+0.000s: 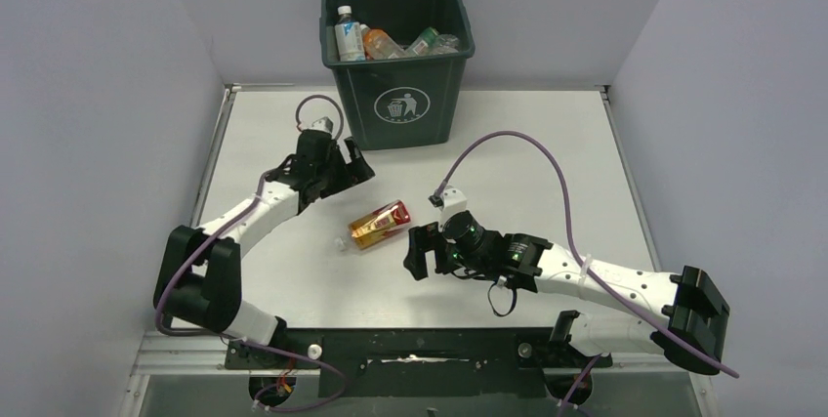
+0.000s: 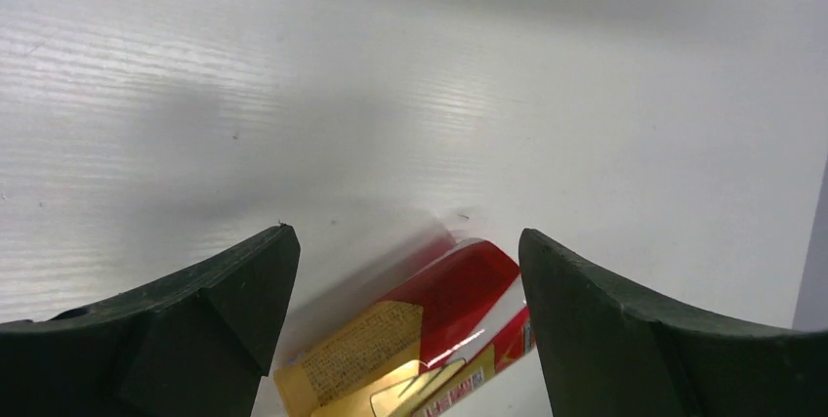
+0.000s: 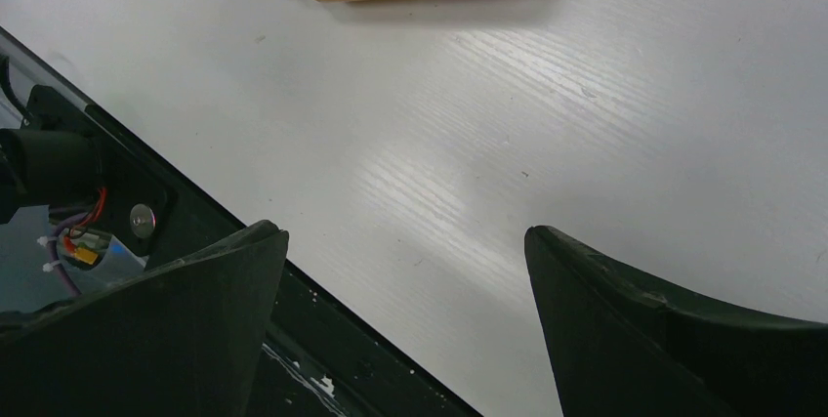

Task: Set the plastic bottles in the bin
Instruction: Adjust the plastic bottle at the center of the board.

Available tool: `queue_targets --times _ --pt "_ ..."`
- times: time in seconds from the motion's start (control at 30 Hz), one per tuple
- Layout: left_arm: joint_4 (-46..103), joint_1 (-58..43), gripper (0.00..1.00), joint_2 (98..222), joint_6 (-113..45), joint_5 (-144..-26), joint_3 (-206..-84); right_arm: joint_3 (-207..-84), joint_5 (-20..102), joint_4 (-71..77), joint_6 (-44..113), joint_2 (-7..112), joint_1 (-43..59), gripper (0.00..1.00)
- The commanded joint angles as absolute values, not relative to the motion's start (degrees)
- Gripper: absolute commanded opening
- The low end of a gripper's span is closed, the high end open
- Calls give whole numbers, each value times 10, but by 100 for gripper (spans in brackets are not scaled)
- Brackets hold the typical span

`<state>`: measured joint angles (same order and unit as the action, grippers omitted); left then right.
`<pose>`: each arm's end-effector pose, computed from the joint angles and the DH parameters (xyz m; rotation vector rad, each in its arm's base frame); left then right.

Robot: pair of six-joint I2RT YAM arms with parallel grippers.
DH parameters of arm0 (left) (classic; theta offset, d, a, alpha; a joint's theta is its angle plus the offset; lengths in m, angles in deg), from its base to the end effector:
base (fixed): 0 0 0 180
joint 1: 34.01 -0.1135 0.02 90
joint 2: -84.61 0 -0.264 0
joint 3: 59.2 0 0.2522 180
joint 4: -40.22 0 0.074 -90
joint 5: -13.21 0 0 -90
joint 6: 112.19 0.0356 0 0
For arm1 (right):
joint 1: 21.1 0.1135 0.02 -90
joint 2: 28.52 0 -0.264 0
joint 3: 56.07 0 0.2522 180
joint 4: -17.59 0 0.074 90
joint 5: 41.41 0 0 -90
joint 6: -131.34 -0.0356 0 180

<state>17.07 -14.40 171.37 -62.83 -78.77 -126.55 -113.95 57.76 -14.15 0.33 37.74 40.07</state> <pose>0.3045 -0.1098 0.2192 -0.4170 2.3459 -0.5610 0.1239 0.2134 0.2481 -0.3285 2.3540 0.7398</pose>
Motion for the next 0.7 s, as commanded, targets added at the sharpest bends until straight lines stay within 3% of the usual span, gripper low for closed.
queue_targets --times 0.0,0.67 --pt "184 -144 84 1654 -535 -854 -1278 -1138 576 -105 -2 377 403 98" --pt "118 -116 85 1708 -403 -902 -1305 -1129 582 -110 -6 360 402 98"
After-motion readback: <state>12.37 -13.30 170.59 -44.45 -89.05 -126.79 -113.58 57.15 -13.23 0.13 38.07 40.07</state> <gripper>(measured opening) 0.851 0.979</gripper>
